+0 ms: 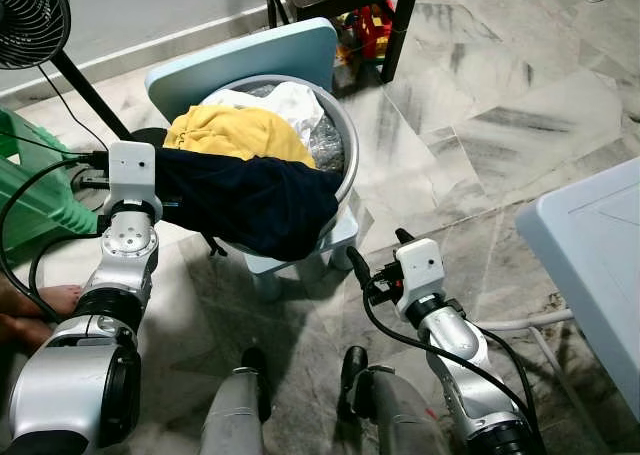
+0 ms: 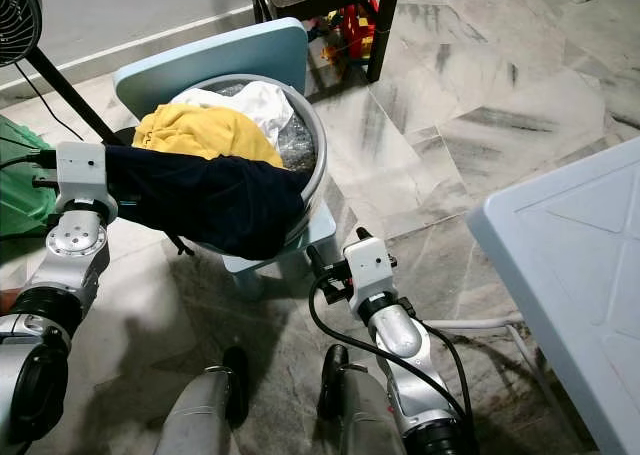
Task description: Hang hanger
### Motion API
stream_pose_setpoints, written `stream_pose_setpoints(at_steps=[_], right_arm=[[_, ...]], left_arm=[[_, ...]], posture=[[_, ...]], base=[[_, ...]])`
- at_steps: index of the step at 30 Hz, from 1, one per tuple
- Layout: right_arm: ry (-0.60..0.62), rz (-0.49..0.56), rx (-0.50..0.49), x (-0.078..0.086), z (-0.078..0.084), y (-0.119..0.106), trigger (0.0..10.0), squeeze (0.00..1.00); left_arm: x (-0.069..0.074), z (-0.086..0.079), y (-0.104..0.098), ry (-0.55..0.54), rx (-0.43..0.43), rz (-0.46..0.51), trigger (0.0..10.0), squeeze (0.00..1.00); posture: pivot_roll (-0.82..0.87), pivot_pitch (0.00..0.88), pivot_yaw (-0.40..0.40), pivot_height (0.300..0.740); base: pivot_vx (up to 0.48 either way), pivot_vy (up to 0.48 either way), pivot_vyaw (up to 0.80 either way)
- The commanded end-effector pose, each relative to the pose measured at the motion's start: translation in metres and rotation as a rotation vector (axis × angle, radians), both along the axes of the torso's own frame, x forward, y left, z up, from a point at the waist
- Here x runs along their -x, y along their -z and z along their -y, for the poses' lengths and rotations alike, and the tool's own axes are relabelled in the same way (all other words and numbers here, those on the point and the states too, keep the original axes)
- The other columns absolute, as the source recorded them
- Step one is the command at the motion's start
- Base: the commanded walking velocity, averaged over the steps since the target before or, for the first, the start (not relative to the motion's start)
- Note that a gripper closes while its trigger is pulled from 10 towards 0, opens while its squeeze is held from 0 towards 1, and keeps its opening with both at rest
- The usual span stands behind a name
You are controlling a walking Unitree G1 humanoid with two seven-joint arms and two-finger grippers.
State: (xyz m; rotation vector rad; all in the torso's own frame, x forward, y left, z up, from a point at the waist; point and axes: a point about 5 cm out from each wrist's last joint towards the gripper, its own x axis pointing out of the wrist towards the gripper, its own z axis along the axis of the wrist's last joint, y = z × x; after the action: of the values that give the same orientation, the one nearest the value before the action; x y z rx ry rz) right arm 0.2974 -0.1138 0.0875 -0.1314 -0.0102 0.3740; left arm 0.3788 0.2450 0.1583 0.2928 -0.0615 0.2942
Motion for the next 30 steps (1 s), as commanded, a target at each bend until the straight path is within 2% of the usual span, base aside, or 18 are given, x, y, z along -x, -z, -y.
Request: stream_pose_setpoints(at_steps=[1, 3, 4, 6, 7, 10, 13, 15, 17, 18, 20, 21, 23, 24, 25, 26, 29, 30], right_arm=[[0.005, -0.026, 0.007, 0.005, 0.002, 0.008, 10.0, 0.0], [0.006, -0.025, 0.01, 0.006, 0.003, 0.008, 10.0, 0.0], [0.006, -0.024, 0.011, 0.006, 0.003, 0.008, 10.0, 0.0], [0.007, -0.023, 0.012, 0.005, 0.004, 0.007, 10.0, 0.0], [0.004, -0.023, 0.013, 0.005, 0.003, 0.007, 10.0, 0.0], [0.002, -0.023, 0.013, 0.005, 0.003, 0.007, 10.0, 0.0], [-0.01, -0.022, 0.011, 0.003, -0.001, 0.007, 10.0, 0.0], [-0.014, -0.021, 0.01, 0.002, -0.003, 0.007, 10.0, 0.0], [-0.021, -0.019, 0.01, 0.001, -0.005, 0.006, 10.0, 0.0], [-0.023, -0.018, 0.009, 0.001, -0.005, 0.006, 10.0, 0.0], [-0.024, -0.017, 0.01, 0.001, -0.005, 0.005, 10.0, 0.0], [-0.023, -0.016, 0.011, 0.0, -0.005, 0.005, 10.0, 0.0], [-0.023, -0.016, 0.011, 0.0, -0.004, 0.005, 10.0, 0.0], [-0.022, -0.014, 0.012, 0.0, -0.003, 0.005, 10.0, 0.0], [-0.022, -0.014, 0.012, 0.0, -0.003, 0.005, 10.0, 0.0], [-0.021, -0.013, 0.013, 0.0, -0.003, 0.005, 10.0, 0.0], [-0.021, -0.011, 0.014, 0.0, -0.003, 0.005, 10.0, 0.0], [-0.021, -0.01, 0.014, 0.0, -0.003, 0.005, 10.0, 0.0]], left_arm=[[0.005, -0.005, 0.012, -0.014, 0.036, -0.041, 2.5, 0.0], [0.005, 0.001, 0.015, 0.015, 0.045, -0.036, 2.3, 0.0], [0.005, 0.009, 0.012, 0.058, 0.032, -0.005, 1.2, 0.0], [0.004, 0.014, 0.01, 0.088, 0.023, 0.018, 1.2, 0.0], [0.004, 0.032, 0.003, 0.163, -0.012, 0.092, 0.0, 0.0], [0.004, 0.038, 0.001, 0.18, -0.017, 0.116, 0.0, 0.0], [0.006, 0.066, -0.005, 0.26, 0.058, 0.188, 0.0, 0.0], [0.007, 0.074, -0.007, 0.285, 0.085, 0.2, 0.0, 0.0], [0.007, 0.091, -0.011, 0.355, 0.144, 0.216, 0.8, 0.0], [0.007, 0.095, -0.012, 0.38, 0.162, 0.219, 0.8, 0.0], [0.007, 0.1, -0.016, 0.392, 0.173, 0.234, 1.0, 0.0], [0.006, 0.103, -0.021, 0.398, 0.179, 0.254, 0.6, 0.0], [0.006, 0.105, -0.024, 0.401, 0.182, 0.268, 0.6, 0.0], [0.004, 0.102, -0.032, 0.376, 0.202, 0.297, 0.0, 0.0], [0.004, 0.102, -0.032, 0.376, 0.202, 0.297, 0.0, 0.0], [0.001, 0.091, -0.042, 0.319, 0.199, 0.33, 0.0, 0.0], [-0.001, 0.082, -0.047, 0.274, 0.186, 0.343, 0.0, 0.0], [-0.003, 0.071, -0.046, 0.226, 0.184, 0.324, 9.8, 0.0]], posture=[[0.05, 0.308, -0.014, 0.74], [0.05, 0.307, -0.016, 0.74], [0.05, 0.307, -0.017, 0.74], [0.05, 0.307, -0.018, 0.74], [0.06, 0.307, -0.02, 0.74], [0.06, 0.307, -0.02, 0.74], [0.08, 0.304, -0.028, 0.74], [0.08, 0.304, -0.028, 0.74], [0.08, 0.301, -0.029, 0.74], [0.08, 0.301, -0.029, 0.74], [0.08, 0.298, -0.03, 0.74], [0.08, 0.294, -0.03, 0.74], [0.07, 0.294, -0.03, 0.74], [0.07, 0.291, -0.03, 0.74], [0.07, 0.291, -0.03, 0.74], [0.07, 0.289, -0.028, 0.74], [0.07, 0.29, -0.027, 0.74], [0.07, 0.289, -0.028, 0.74]], base=[[0.0, 0.0, 0.0], [0.0, 0.0, 0.0], [0.0, 0.0, 0.0], [0.0, 0.0, 0.0], [0.0, 0.0, 0.0], [0.0, 0.0, 0.0], [0.0, 0.0, 0.0], [0.0, 0.0, 0.0], [0.0, 0.0, 0.0], [0.0, 0.0, 0.0], [0.0, 0.0, 0.0], [0.0, 0.0, 0.0], [0.0, 0.0, 0.0], [0.0, 0.0, 0.0], [0.0, 0.0, 0.0], [0.0, 0.0, 0.0], [0.0, 0.0, 0.0], [0.0, 0.0, 0.0]])
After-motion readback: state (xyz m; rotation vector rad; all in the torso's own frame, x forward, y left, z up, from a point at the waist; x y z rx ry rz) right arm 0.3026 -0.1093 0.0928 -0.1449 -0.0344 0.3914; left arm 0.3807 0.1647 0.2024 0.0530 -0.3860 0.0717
